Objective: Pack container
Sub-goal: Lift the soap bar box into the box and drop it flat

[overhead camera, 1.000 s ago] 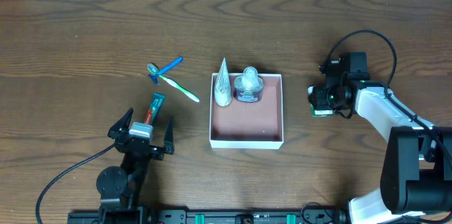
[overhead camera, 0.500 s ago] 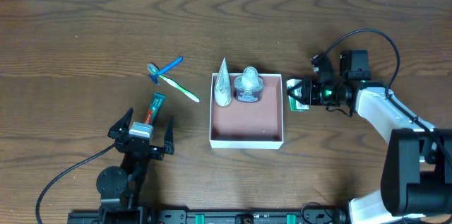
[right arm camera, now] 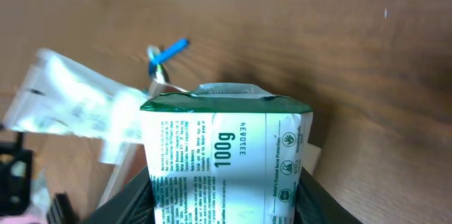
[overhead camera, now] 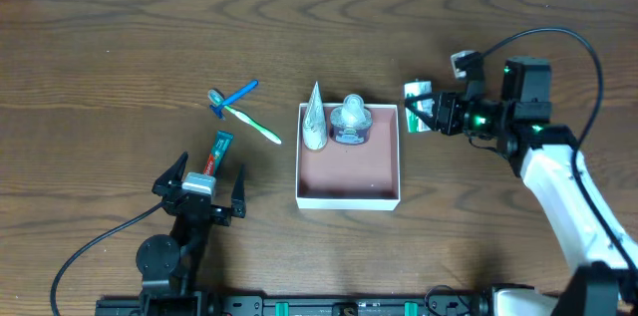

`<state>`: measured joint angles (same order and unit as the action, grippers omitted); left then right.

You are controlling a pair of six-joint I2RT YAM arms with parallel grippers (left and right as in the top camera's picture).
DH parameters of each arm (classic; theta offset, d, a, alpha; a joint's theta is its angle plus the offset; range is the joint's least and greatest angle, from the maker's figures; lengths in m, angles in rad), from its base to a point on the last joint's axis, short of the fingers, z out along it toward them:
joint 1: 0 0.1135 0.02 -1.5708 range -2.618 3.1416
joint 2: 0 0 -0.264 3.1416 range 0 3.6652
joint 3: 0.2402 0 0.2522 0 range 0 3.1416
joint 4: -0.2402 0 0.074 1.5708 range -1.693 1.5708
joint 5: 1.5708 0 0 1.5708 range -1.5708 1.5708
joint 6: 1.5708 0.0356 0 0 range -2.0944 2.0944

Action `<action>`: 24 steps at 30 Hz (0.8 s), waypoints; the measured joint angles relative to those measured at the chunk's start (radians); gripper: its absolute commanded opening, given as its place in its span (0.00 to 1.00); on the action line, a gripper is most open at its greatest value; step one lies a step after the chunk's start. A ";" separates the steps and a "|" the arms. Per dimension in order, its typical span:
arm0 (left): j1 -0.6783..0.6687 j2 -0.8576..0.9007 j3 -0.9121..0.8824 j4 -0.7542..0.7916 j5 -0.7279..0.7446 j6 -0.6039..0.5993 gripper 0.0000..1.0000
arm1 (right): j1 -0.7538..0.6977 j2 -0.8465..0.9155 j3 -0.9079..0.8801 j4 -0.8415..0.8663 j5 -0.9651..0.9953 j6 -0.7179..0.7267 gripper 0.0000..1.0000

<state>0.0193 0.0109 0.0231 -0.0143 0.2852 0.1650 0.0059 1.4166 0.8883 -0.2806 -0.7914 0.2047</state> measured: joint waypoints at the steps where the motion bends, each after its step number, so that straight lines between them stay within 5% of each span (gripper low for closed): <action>1: 0.000 0.000 0.000 0.000 0.000 0.000 0.98 | 0.000 -0.014 0.001 -0.003 0.004 0.017 0.06; 24: 0.000 0.000 0.000 0.000 0.000 0.000 0.98 | 0.296 -0.058 0.005 -0.041 0.501 0.297 0.06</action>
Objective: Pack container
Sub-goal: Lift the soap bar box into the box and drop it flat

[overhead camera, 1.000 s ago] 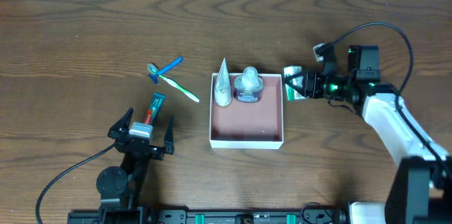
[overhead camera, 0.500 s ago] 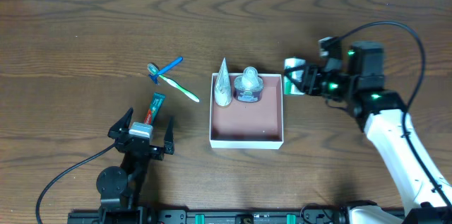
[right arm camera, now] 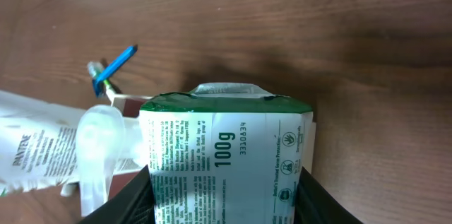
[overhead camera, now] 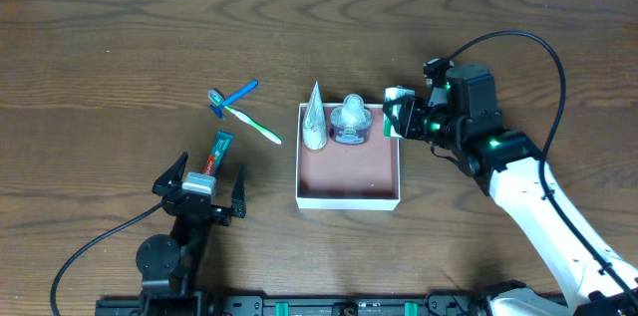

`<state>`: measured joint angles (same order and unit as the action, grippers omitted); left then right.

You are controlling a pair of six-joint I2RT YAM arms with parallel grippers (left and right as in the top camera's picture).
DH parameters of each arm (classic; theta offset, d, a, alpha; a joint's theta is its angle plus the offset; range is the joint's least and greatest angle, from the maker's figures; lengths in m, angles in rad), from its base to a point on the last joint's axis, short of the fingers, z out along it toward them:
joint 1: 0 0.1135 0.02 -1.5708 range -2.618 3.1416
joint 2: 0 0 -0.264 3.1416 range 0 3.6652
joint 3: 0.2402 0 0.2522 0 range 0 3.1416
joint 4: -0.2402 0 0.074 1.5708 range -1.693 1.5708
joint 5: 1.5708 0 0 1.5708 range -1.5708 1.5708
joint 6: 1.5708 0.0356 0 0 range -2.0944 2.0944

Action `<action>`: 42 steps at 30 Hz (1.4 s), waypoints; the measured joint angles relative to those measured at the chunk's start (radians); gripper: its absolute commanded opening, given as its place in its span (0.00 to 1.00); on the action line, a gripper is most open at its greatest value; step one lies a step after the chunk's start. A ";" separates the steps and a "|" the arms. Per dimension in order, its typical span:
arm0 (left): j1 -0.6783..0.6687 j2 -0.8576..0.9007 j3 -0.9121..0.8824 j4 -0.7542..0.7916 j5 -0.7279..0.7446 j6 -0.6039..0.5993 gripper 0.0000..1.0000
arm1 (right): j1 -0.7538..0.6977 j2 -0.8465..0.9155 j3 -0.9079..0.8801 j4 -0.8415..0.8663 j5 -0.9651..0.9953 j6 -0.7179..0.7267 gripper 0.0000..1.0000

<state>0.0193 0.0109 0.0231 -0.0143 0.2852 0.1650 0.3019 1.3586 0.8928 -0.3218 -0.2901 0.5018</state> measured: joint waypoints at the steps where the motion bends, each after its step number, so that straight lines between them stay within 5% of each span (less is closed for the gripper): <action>1: 0.000 0.000 0.000 0.000 0.000 0.000 0.98 | 0.006 0.001 0.000 0.002 0.010 0.003 0.06; 18: 0.000 0.000 0.000 0.000 0.000 0.000 0.98 | 0.058 0.134 0.000 0.071 0.049 0.029 0.07; 20: 0.000 0.000 0.000 0.000 0.000 0.000 0.98 | 0.058 0.142 0.000 0.080 0.048 0.032 0.12; 24: 0.000 0.000 0.000 0.000 0.000 0.000 0.98 | 0.058 0.146 0.000 0.082 0.048 0.033 0.43; 32: 0.000 0.000 0.000 0.000 0.000 0.000 0.98 | 0.058 0.146 0.000 0.089 0.042 0.047 0.73; 42: 0.000 0.000 0.000 0.000 0.000 0.000 0.98 | 0.061 0.146 0.005 0.105 0.013 0.043 0.84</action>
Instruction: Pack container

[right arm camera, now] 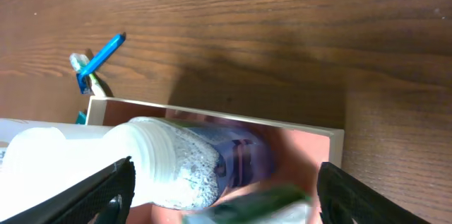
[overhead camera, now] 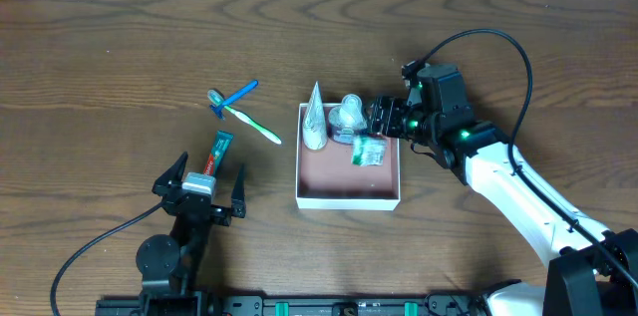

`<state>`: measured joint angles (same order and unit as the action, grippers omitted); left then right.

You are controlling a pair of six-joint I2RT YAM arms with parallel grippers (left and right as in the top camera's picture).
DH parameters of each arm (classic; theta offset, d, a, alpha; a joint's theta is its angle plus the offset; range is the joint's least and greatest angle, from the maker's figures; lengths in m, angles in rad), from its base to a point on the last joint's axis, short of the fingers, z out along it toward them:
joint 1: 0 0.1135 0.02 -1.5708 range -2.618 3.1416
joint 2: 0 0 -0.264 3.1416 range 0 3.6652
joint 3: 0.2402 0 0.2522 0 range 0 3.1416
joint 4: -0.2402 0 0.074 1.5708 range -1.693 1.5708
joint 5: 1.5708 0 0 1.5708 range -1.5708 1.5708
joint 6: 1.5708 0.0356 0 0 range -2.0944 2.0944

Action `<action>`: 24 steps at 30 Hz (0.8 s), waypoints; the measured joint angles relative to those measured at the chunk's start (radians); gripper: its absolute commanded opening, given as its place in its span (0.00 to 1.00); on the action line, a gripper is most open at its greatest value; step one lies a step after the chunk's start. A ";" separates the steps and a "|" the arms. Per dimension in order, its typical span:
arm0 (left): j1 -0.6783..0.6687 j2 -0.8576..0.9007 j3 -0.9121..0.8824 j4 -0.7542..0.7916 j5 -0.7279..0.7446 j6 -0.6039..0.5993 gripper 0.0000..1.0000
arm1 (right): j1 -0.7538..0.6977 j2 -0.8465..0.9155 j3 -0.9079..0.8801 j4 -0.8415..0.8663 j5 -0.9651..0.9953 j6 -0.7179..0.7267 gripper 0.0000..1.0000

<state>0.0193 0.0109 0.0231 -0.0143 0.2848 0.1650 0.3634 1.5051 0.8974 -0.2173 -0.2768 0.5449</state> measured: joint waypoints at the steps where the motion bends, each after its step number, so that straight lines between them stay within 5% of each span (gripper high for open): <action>1: 0.000 0.000 0.000 0.000 0.000 0.000 0.98 | 0.000 0.000 0.000 0.003 0.000 0.000 0.85; 8: 0.000 0.000 0.000 0.000 0.000 0.000 0.98 | 0.000 -0.003 0.001 0.019 -0.011 0.002 0.99; 16: 0.000 0.000 0.000 0.000 0.000 0.000 0.98 | -0.040 -0.195 0.005 -0.089 -0.002 -0.002 0.99; 24: 0.000 0.000 0.000 0.000 0.000 0.000 0.98 | -0.246 -0.393 0.013 -0.300 0.175 -0.009 0.99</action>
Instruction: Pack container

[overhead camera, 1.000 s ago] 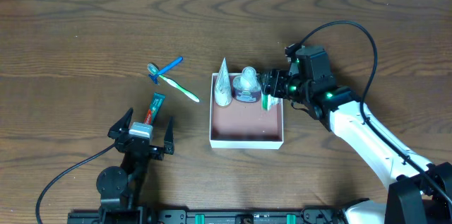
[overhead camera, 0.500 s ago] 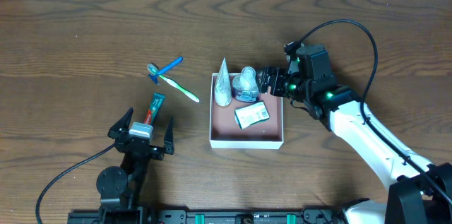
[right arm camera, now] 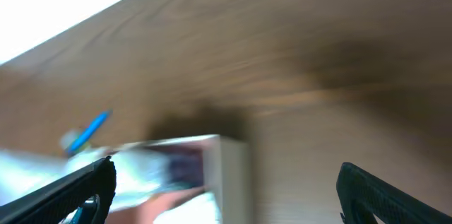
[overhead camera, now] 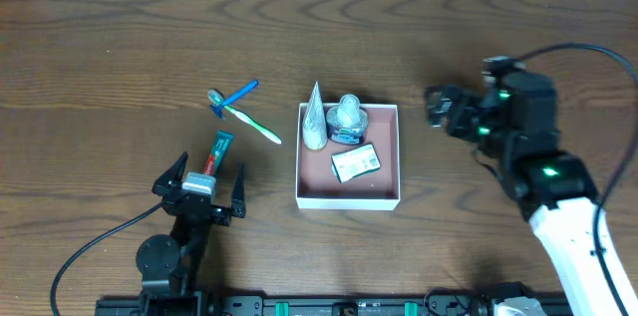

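Note:
A white box with a pink floor (overhead camera: 377,181) sits mid-table. Inside it lie a white tube (overhead camera: 316,117), a clear bottle (overhead camera: 348,119) and a green-and-white 100 g packet (overhead camera: 356,162). To the right of the box my right gripper (overhead camera: 439,109) hangs open and empty; its wrist view is blurred, showing the box's corner (right arm camera: 229,160) between the spread fingers. My left gripper (overhead camera: 202,188) stands open near the front edge. A toothpaste tube (overhead camera: 216,153) lies just beyond it. A toothbrush (overhead camera: 251,124) and a blue razor (overhead camera: 231,96) lie left of the box.
The dark wooden table (overhead camera: 120,37) stretches all round. Black cables (overhead camera: 558,52) run from both arms, and a black rail (overhead camera: 329,306) lines the front edge.
My right gripper has moved from over the box's right side to the table right of it. The green-and-white packet now lies flat on the box floor.
My right gripper held the green-and-white packet to the right of the box, then at the box's right wall. Then the jaws stood open over the box with the packet dropped inside. Now the arm is back right, empty. The left arm stayed still throughout.

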`<state>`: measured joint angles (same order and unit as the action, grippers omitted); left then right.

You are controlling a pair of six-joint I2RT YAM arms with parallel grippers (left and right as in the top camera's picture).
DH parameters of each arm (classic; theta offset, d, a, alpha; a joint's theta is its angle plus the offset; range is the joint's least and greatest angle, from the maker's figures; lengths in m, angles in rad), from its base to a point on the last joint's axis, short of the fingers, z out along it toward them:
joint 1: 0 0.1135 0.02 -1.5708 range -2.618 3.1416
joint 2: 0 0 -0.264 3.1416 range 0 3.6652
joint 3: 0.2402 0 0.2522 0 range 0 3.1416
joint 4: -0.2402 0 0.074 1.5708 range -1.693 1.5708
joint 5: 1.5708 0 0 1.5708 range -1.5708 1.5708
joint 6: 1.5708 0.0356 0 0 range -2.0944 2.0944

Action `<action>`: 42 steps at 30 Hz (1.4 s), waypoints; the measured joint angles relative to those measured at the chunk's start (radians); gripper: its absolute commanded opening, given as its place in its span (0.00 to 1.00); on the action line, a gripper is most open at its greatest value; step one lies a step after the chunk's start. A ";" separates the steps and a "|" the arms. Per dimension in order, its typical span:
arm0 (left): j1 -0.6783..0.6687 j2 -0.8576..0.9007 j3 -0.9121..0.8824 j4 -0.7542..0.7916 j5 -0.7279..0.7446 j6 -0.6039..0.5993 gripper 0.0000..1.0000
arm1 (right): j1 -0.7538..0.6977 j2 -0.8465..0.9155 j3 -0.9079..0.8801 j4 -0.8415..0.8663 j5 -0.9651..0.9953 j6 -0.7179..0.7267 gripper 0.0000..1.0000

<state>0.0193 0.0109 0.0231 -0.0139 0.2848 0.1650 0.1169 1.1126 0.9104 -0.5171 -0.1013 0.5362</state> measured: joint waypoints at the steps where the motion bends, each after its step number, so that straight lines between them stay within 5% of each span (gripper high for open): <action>1: 0.000 0.000 0.000 0.000 0.000 0.000 0.98 | -0.032 -0.006 0.000 -0.027 0.050 0.000 0.99; 10: 0.000 0.000 0.000 0.000 0.000 0.000 0.98 | -0.134 0.034 0.000 -0.101 0.339 0.001 0.99; 20: 0.000 0.000 0.000 0.002 0.001 -0.013 0.98 | -0.134 0.075 0.000 -0.106 0.383 0.001 0.99; 27: 0.013 0.048 0.061 -0.166 0.001 -0.243 0.98 | -0.134 0.075 0.000 -0.108 0.389 0.001 0.99; 35: 0.038 0.519 0.328 -0.416 0.005 -0.394 0.98 | -0.134 0.076 -0.001 -0.108 0.390 0.001 0.99; 42: 0.038 0.949 0.636 -0.527 0.008 -0.292 0.98 | -0.134 0.076 -0.001 -0.107 0.390 0.001 0.99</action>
<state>0.0574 0.9600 0.6590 -0.5407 0.2932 -0.1268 -0.0166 1.1889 0.9096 -0.6243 0.2886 0.5373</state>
